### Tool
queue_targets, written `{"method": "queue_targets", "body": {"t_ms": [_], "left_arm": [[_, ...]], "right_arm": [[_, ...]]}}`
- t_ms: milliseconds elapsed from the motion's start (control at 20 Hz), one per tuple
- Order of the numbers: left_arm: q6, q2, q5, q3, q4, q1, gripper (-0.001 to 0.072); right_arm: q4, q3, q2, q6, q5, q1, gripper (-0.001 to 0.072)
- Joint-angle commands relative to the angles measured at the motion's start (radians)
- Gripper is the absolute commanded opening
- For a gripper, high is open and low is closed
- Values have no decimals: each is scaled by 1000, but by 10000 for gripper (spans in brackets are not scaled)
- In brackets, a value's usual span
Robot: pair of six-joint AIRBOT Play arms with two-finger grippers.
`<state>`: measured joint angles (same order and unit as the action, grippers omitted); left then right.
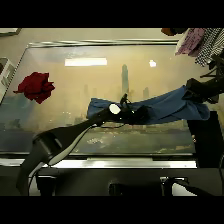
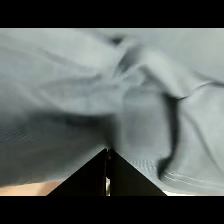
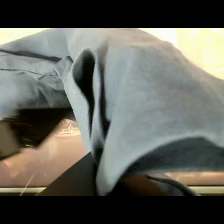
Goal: Fold the clothes and pants, and hang the long-sleeved shirts on hangers.
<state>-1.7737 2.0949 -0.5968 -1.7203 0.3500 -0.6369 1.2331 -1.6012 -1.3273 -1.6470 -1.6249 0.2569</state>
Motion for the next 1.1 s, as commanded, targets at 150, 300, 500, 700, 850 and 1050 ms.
{"method": "queue_targets", "body": {"t_ms": [150,300,500,700,850,1050], "left_arm": [[-156,114,-68,-121,-9,-56,14],[-146,103,-139,-121,-9,-27,15],[-119,20,-410,-121,187,76,14],[-123,-180,-687,-121,627,233,15],[-119,-347,-838,-121,914,359,16],[-81,-523,-944,-121,1076,534,17]], "right_arm": [[-2,-2,16,1,8,-1,31],[2,-1,16,2,18,-1,31],[-27,-1,16,2,56,-1,30],[-80,-1,14,-18,103,-102,30],[-79,-1,0,-99,172,-248,30],[-78,-1,-62,-192,286,-447,30]]}}
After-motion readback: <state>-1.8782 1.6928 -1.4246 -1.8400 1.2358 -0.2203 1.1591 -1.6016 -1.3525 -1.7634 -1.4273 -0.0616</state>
